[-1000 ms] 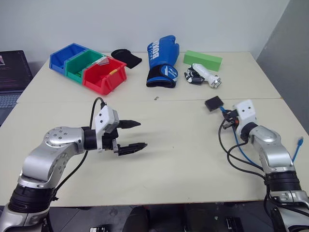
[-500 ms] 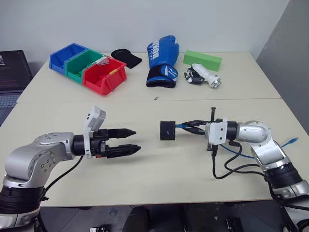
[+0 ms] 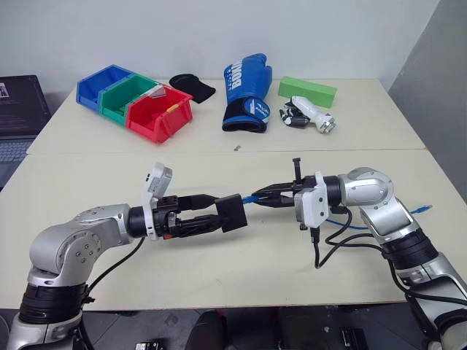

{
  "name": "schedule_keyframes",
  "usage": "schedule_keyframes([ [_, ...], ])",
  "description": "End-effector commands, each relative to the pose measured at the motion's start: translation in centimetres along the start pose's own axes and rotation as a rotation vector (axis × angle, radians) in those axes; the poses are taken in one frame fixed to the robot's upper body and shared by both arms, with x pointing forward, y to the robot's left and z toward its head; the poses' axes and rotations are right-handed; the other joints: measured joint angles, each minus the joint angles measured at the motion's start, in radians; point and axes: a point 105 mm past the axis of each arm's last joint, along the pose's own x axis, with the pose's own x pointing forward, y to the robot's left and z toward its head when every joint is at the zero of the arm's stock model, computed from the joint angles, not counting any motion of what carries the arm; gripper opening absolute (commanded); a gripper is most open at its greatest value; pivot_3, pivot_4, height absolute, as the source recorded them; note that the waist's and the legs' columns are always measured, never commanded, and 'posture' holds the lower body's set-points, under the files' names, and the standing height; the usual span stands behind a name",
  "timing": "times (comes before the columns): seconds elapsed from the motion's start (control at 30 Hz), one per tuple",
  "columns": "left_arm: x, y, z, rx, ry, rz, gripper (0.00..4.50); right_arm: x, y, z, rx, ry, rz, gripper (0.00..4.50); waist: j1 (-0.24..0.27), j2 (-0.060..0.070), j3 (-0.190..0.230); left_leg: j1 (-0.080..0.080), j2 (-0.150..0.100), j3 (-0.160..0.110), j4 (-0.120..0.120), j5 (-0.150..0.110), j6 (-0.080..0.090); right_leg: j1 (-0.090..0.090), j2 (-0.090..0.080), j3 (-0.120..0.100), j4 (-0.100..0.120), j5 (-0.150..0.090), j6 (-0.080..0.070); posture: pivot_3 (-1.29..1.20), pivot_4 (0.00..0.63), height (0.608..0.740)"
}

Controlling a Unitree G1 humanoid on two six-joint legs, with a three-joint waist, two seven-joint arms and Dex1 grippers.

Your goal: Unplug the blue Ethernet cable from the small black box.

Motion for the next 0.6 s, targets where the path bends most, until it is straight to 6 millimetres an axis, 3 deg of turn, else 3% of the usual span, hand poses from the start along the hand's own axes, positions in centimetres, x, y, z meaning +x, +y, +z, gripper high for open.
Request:
schedule_keyframes([
  [0.03, 0.6, -0.9, 0.7, 0.019, -0.028, -0.035, 4.5, 0.0, -1.1, 1.2, -0.042, -0.03, -0.012, 0.08, 0.0, 0.0, 0.0, 0.0, 0.0, 0.0, 0.0, 0.0, 0.0, 0.0, 0.0, 0.0, 0.0, 0.0, 0.0, 0.0, 0.15, 0.74],
  [0.2, 1.1, -1.3, 0.5, -0.016, -0.044, -0.071, 3.86, 0.2, -1.2, 1.5, -0.056, -0.038, -0.014, 0.08, 0.0, 0.0, 0.0, 0.0, 0.0, 0.0, 0.001, 0.0, 0.0, 0.0, 0.0, 0.0, 0.001, 0.0, 0.0, 0.0, 0.15, 0.74],
  [0.6, 1.1, -0.5, 0.0, -0.045, -0.053, -0.041, 1.37, 0.4, -1.8, 2.2, -0.117, -0.064, -0.054, 0.07, 0.001, 0.0, 0.0, 0.0, 0.0, 0.0, 0.003, 0.0, 0.0, 0.0, 0.0, 0.0, 0.003, 0.0, 0.0, 0.0, 0.15, 0.74],
])
